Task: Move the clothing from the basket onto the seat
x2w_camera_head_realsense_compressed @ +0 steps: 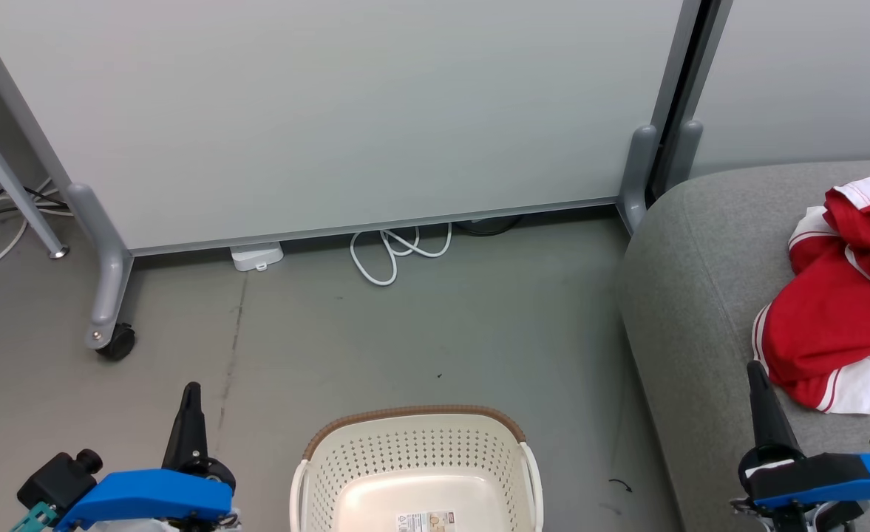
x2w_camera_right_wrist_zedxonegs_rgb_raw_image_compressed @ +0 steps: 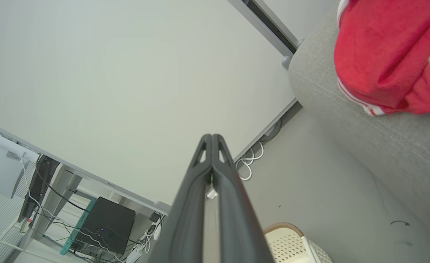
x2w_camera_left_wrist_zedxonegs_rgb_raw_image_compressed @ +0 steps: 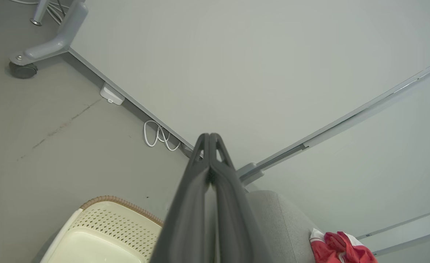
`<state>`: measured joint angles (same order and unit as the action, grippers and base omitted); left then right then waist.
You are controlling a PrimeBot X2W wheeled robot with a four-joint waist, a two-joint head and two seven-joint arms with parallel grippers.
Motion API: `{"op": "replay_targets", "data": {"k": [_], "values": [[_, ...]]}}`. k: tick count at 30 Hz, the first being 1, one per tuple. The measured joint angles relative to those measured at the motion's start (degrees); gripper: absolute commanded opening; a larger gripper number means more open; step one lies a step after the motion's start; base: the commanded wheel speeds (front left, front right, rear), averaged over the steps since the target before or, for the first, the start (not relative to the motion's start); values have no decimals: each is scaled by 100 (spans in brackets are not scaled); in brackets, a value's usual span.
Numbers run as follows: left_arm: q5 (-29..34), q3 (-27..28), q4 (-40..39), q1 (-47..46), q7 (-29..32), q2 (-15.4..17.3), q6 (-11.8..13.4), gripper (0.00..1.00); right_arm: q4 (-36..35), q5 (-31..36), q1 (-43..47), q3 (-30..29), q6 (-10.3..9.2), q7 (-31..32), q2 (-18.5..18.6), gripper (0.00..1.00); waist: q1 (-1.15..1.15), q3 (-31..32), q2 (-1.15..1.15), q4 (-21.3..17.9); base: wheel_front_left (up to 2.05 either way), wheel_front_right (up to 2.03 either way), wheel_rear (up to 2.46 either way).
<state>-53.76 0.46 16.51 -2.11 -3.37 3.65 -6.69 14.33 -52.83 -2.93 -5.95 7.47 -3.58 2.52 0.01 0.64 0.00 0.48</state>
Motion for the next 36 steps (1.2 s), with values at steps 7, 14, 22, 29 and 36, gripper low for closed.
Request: {"op": "replay_targets", "data": {"k": [7, 14, 22, 29, 36], "values": [[-465, 70, -30, -46, 125, -14, -19, 0, -2, -461, -19, -4, 0, 119, 0, 0, 0, -7, 0, -4, 0, 0, 0], [-898, 134, -56, -70, 229, -22, -30, 0, -3, -917, -64, -10, 0, 233, 1, 0, 0, -15, 0, -9, 0, 0, 0], [-1418, 229, -87, -135, 369, -32, -41, 0, -8, -1449, -101, -16, 0, 365, 3, 0, -1, -24, 0, -14, 0, 0, 0], [-1797, 277, -110, -171, 464, -40, -41, 0, -12, -1829, -138, -22, 0, 471, 4, 0, -1, -32, 0, -19, 0, 0, 0], [-2153, 336, -129, -203, 557, -44, -42, 0, -13, -2193, -154, -27, 0, 560, 7, 0, 0, -39, 0, -23, 0, 0, 0]]}}
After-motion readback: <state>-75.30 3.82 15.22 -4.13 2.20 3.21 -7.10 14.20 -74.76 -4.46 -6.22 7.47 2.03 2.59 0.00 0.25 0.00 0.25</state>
